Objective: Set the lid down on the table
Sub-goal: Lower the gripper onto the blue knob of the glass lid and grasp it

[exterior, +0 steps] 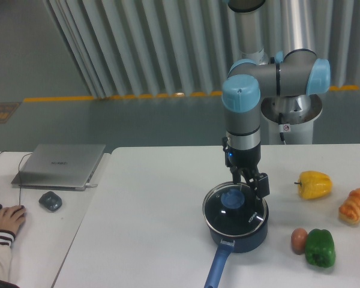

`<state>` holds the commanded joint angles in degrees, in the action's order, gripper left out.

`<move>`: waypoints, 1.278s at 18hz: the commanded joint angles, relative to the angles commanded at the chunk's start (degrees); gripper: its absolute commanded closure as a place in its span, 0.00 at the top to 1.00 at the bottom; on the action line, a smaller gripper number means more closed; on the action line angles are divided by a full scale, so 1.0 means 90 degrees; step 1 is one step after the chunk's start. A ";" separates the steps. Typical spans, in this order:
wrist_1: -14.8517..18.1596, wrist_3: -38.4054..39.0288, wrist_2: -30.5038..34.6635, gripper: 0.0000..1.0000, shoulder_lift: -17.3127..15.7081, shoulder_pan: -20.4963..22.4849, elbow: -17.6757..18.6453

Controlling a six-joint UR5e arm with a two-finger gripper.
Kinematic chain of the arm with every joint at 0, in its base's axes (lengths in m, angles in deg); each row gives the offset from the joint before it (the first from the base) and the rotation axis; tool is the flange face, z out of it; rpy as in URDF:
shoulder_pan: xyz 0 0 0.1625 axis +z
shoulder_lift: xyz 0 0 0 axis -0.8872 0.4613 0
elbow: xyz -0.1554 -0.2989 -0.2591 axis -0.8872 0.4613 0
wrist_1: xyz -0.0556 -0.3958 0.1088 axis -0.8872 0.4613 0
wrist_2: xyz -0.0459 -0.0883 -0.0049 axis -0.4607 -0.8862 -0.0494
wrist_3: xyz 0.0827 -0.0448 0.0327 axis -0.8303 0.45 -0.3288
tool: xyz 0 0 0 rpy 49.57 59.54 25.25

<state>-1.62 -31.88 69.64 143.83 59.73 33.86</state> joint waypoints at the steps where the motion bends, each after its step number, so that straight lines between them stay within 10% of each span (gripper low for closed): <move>1: -0.0010 0.0000 0.0010 1.00 0.0000 -0.0010 0.0010; 23: -0.0078 0.0615 -0.0049 1.00 0.0429 -0.0498 -0.0049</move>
<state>-2.33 -26.35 69.20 147.69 55.25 33.42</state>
